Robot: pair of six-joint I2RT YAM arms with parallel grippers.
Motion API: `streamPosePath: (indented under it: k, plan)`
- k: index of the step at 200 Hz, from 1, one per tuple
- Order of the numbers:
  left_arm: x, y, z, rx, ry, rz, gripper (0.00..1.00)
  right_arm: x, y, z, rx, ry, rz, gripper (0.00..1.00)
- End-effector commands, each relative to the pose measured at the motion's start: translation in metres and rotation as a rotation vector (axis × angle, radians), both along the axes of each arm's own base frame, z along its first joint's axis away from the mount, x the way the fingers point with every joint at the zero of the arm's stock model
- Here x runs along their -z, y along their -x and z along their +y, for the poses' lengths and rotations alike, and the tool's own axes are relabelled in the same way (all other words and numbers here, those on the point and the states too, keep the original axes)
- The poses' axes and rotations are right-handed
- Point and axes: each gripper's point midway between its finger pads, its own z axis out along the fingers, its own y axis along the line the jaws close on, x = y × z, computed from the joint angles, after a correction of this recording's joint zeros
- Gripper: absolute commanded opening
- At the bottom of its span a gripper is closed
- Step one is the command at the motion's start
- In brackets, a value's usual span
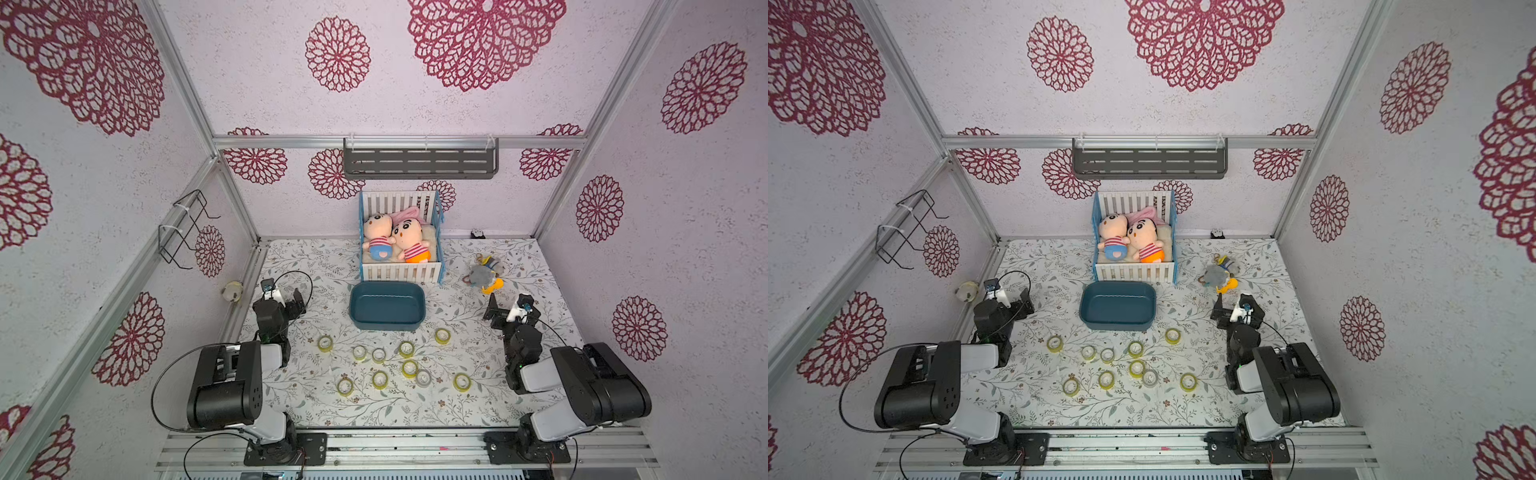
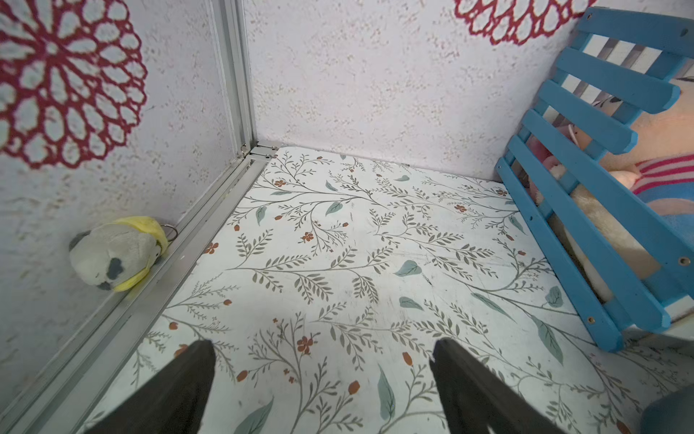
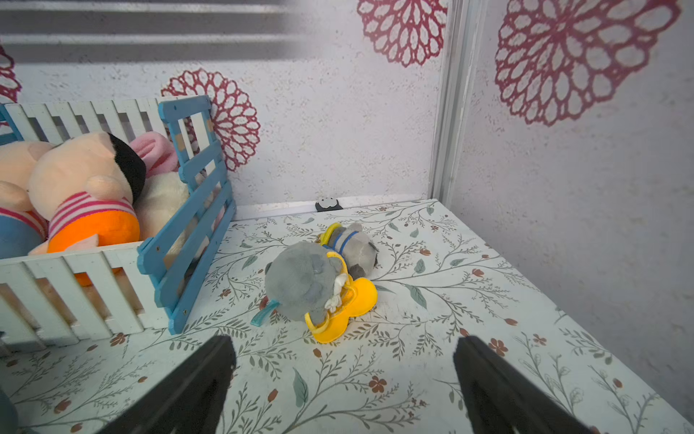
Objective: Put the transparent tape into the storage box
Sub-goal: Pick up the tape at the center of the board.
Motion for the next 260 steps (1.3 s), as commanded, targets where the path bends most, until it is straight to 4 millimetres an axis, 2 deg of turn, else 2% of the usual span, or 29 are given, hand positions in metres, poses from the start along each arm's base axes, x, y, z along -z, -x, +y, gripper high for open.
streamPosePath:
  k: [1, 157, 180, 204, 221, 238, 260]
  plan:
    - [-0.004, -0.002, 0.001, 0.001, -0.009, -0.009, 0.97, -0.011, -0.005, 0.002, -0.005, 0.016, -0.033, 0.99]
    - [-0.004, -0.001, 0.002, -0.008, -0.011, -0.013, 0.97, -0.011, -0.004, 0.001, -0.006, 0.015, -0.033, 0.99]
    - [-0.017, 0.009, 0.023, -0.145, 0.001, -0.040, 0.97, -0.013, -0.005, 0.001, 0.000, 0.014, -0.033, 0.99]
    - [-0.034, 0.007, 0.010, -0.081, -0.004, -0.010, 0.97, -0.019, -0.018, 0.004, -0.009, 0.022, 0.018, 0.99]
    - [-0.043, 0.014, 0.028, -0.203, 0.016, 0.031, 0.97, -0.019, -0.026, 0.003, -0.005, 0.026, 0.070, 0.99]
    - [-0.051, 0.023, 0.044, -0.323, 0.049, 0.047, 0.97, -0.021, -0.025, -0.001, 0.024, 0.013, 0.099, 0.99]
    - [-0.057, 0.024, 0.042, -0.349, 0.114, 0.148, 0.97, -0.025, -0.020, -0.008, 0.075, -0.053, 0.141, 0.99]
